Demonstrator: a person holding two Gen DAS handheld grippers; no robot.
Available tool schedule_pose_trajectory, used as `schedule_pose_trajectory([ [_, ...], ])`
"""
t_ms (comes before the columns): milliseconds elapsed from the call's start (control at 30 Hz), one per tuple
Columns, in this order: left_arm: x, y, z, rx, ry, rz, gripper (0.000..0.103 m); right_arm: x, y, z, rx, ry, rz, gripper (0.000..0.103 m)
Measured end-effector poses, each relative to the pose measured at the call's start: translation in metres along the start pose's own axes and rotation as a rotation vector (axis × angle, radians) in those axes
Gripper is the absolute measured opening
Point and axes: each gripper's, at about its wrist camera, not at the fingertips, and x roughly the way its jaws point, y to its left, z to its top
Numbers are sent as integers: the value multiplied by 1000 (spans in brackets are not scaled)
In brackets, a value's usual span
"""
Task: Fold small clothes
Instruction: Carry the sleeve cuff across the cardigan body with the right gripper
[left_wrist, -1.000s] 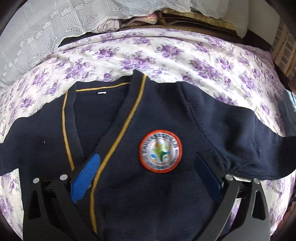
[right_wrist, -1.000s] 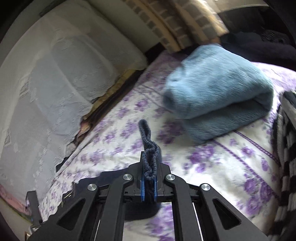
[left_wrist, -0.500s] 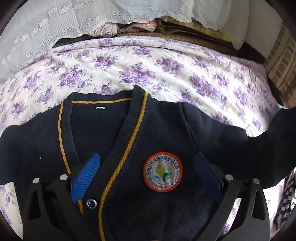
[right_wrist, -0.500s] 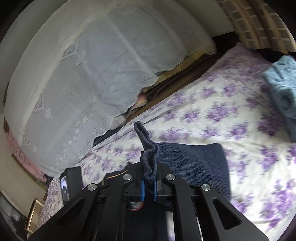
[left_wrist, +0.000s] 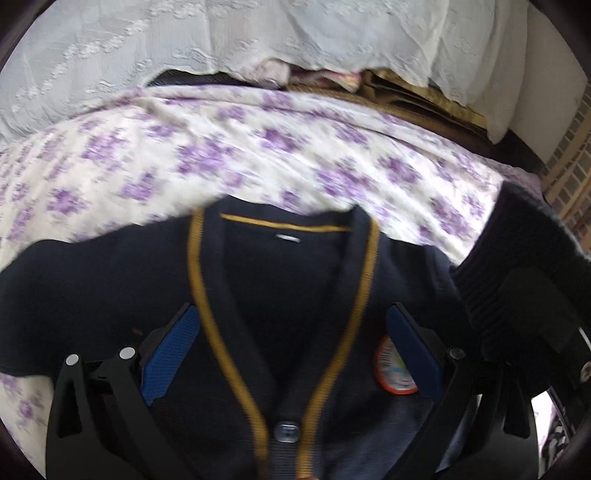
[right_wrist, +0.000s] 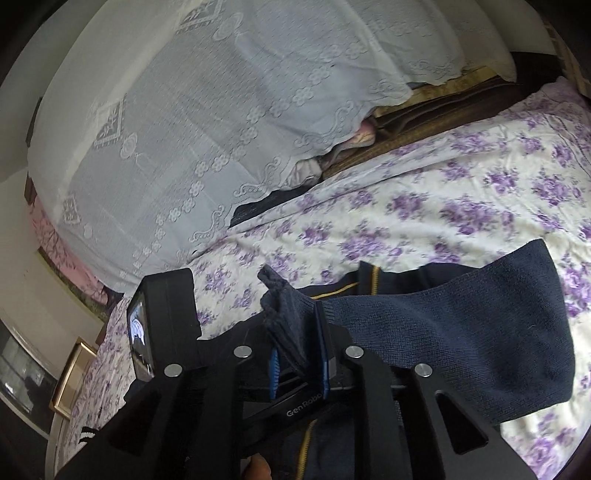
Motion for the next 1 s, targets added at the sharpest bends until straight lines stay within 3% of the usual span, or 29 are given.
schedule_pose_trajectory([
  [233,-1,48,3,-117,-10,-10,98,23,44,-3,-74,21,43,45],
  [500,7,93,2,-242,-29,33,98,56,71,-2,-135,63,65,45],
  [667,24,99,-4,-221,25,99,98,79,57,-10,-107,141,84,50],
  [700,22,97,-4,-204,18,117,98,77,53,-10,-106,147,88,61],
  [733,14,96,-4,-201,-13,141,98,72,50,-8,-104,152,77,74],
  [867,-21,123,-4,-310,-119,150,98,33,27,3,-97,68,86,86],
  [1000,-59,153,-6,-444,-215,140,98,0,-23,18,-34,24,83,96],
])
